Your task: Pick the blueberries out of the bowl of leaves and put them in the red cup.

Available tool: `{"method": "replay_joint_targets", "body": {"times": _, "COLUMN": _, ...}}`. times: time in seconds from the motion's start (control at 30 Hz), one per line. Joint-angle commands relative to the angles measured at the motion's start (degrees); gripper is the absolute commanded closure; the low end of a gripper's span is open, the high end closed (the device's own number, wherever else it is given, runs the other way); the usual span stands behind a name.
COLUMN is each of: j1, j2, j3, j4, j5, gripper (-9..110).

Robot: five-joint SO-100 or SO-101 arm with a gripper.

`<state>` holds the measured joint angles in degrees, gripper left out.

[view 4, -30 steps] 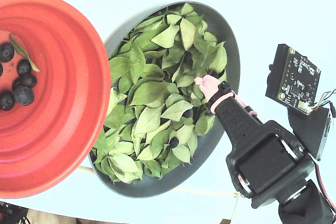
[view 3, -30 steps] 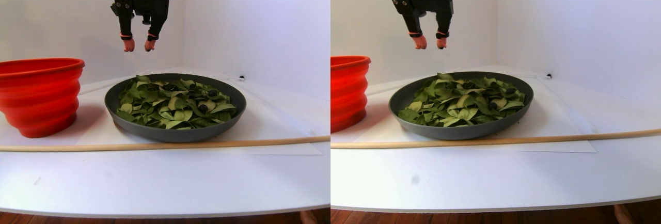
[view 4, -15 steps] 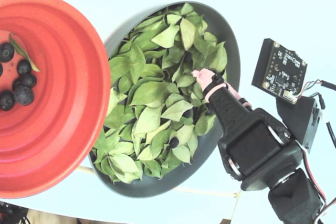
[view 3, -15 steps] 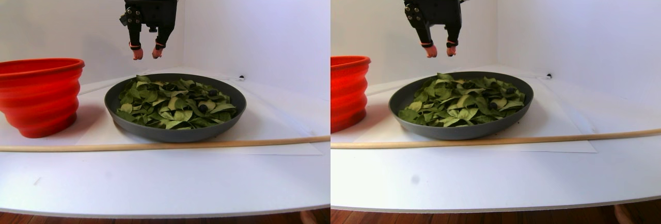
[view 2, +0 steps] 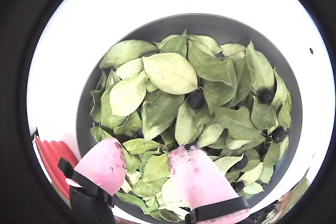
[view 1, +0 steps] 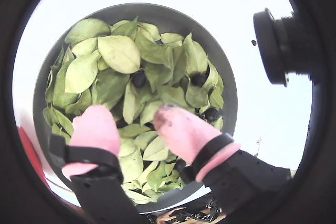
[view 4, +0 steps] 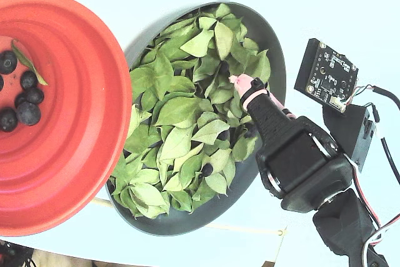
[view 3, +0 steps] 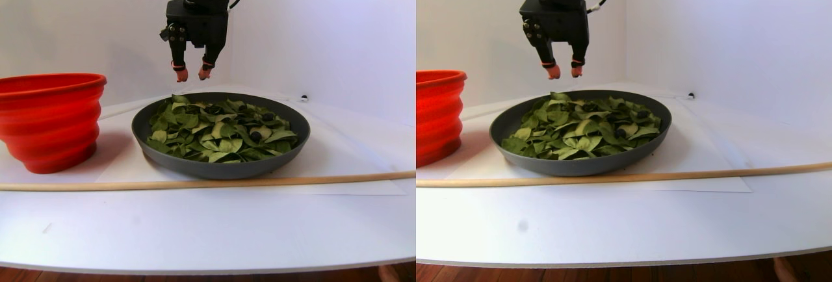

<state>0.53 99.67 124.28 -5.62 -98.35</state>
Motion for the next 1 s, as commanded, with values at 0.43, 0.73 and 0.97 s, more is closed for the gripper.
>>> {"method": "replay_joint_targets", "body": {"times": 0.43, "j1": 2.4, "j2": -6.3, "j3": -6.9, "j4": -5.7, "j5": -2.0, "gripper": 85}}
{"method": "replay_joint_targets", "body": {"times": 0.73, "j1": 3.3, "j2": -10.9, "j3": -9.3, "j4": -7.5, "j5": -1.9, "gripper": 85}}
{"method": "replay_joint_targets", "body": {"times": 0.97, "j1": 3.7, "j2": -13.9, "j3": -11.4, "j4": -8.3, "j5": -1.9, "gripper": 85}}
